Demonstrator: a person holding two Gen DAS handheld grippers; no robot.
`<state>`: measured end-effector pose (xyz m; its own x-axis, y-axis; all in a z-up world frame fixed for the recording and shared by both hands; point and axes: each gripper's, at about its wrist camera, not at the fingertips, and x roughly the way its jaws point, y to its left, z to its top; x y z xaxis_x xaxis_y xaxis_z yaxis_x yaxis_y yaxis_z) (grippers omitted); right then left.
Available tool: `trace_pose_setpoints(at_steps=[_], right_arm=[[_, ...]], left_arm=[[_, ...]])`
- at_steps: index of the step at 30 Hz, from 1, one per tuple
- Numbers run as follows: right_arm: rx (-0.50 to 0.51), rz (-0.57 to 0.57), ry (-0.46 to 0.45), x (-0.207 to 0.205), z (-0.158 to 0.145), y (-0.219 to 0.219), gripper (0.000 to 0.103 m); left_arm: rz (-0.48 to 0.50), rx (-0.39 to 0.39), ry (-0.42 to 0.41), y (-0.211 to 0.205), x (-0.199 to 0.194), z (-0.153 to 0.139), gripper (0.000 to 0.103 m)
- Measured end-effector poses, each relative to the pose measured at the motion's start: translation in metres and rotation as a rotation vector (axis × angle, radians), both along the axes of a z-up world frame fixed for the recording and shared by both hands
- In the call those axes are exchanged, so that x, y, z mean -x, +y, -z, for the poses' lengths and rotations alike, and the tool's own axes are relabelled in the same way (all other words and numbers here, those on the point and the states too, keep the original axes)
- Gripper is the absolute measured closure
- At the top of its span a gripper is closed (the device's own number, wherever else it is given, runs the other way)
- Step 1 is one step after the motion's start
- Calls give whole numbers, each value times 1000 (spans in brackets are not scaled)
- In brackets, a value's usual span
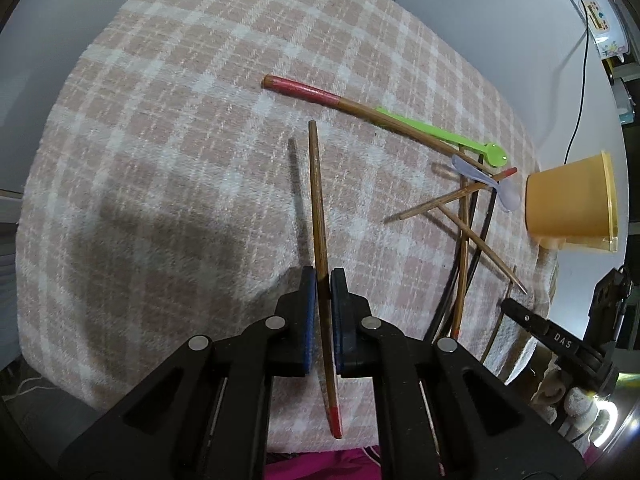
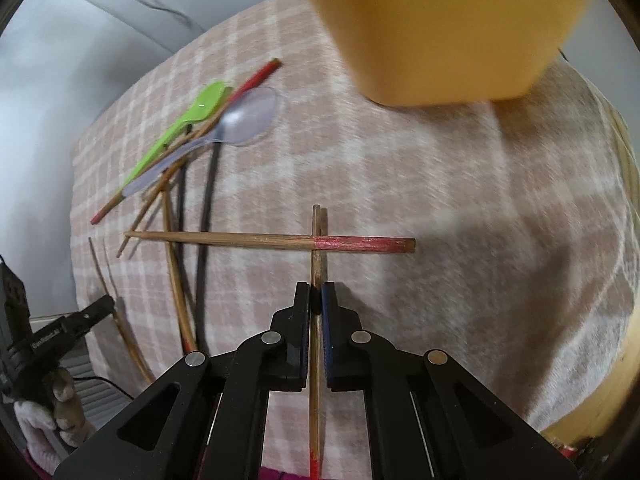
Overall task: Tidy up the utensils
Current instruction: 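Lift the held chopstick with the left tool toward the yellow container while the right tool carries its chopstick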
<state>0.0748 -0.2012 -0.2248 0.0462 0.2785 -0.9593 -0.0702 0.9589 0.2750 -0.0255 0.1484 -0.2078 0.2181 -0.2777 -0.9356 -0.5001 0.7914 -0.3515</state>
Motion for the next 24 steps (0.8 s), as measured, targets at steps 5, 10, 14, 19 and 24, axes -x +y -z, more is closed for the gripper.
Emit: trace_pose_setpoints(at_steps=[5, 10, 14, 19, 24], right_arm=[[-20, -3, 27, 15, -4, -19, 99], [-48, -22, 51, 33, -4, -22, 99], [-77, -46, 58, 43, -4, -7, 99], [-120, -47, 47, 36, -10, 2, 99], [-118, -47, 69, 27, -11, -8, 99]], left_arm=[[5, -7, -12, -11, -1, -4, 98], [20, -14, -28, -29, -9, -8, 98], [33, -17, -36, -38, -11, -12, 99], [33, -17, -42, -45, -9, -14, 99], [31, -11, -47, -47, -8, -14, 99]])
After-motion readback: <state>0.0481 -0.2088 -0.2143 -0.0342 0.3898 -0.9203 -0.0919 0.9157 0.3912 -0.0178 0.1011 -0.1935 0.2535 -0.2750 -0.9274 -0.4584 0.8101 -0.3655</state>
